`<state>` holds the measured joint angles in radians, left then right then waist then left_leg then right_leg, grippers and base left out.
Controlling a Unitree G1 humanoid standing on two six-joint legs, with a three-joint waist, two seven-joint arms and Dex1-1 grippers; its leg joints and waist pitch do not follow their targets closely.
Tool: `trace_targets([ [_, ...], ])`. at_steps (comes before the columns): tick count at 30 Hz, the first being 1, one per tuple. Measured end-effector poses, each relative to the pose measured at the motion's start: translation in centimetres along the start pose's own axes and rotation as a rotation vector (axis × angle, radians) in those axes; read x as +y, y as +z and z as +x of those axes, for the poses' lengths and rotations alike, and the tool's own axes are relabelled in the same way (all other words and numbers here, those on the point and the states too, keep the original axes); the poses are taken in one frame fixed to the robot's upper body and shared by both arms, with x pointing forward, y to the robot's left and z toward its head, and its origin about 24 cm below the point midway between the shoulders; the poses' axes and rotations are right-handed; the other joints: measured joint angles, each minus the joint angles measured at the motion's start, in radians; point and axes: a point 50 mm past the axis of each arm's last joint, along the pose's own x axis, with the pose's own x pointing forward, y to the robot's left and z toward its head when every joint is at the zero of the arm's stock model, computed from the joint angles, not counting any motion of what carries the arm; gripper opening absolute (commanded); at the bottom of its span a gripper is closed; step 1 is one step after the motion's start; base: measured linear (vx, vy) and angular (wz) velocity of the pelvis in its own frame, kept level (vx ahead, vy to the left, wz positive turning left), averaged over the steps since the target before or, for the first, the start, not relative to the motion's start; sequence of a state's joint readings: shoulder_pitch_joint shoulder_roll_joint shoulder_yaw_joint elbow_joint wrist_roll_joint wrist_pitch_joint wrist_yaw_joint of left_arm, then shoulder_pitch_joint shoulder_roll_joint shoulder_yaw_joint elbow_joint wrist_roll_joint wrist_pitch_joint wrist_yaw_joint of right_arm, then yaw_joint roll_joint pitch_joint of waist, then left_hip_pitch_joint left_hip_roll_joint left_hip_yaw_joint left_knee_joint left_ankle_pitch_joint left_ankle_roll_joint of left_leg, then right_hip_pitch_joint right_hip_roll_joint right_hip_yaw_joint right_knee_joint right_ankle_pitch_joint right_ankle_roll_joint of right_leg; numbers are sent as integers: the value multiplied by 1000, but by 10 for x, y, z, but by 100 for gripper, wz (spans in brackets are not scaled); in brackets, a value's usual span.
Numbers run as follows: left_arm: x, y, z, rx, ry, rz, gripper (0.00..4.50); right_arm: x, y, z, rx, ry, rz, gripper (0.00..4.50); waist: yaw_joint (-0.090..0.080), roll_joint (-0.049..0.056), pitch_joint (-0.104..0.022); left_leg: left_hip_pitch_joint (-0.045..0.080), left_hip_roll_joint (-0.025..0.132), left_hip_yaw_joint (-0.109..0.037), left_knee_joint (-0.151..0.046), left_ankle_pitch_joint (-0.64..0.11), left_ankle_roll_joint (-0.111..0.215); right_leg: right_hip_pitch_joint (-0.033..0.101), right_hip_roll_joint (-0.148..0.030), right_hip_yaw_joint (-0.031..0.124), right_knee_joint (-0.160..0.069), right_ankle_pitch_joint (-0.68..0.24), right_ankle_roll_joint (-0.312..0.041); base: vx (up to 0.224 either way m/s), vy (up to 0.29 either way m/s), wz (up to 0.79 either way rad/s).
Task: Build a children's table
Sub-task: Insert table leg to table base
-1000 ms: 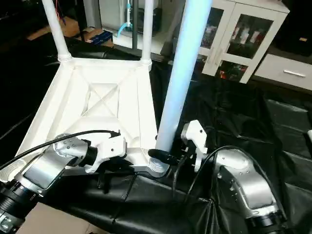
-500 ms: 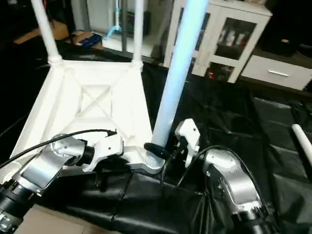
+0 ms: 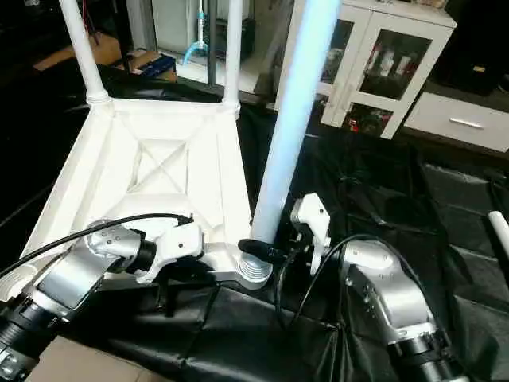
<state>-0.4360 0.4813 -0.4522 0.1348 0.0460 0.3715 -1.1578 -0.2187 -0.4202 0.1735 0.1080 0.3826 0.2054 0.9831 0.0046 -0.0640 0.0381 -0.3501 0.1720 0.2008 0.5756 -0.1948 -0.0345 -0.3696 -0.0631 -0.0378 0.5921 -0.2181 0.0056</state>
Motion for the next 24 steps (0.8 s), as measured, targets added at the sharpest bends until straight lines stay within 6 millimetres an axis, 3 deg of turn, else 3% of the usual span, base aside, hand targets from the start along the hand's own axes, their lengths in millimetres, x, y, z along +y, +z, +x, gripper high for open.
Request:
trace_targets([
  [7,0,-1,0,8,11,4,0,3,-5,-2,-20,-29,-21,183,-4,0,0,-1,0,-1,-2,0,0,2,0,-1,-15,0,1,0,0,0],
  [24,0,-1,0,10,14,2,0,5,-9,0,-25,-50,-31,183,-5,-4,-1,0,-1,-1,-2,0,0,1,0,0,-15,-1,1,0,0,0],
])
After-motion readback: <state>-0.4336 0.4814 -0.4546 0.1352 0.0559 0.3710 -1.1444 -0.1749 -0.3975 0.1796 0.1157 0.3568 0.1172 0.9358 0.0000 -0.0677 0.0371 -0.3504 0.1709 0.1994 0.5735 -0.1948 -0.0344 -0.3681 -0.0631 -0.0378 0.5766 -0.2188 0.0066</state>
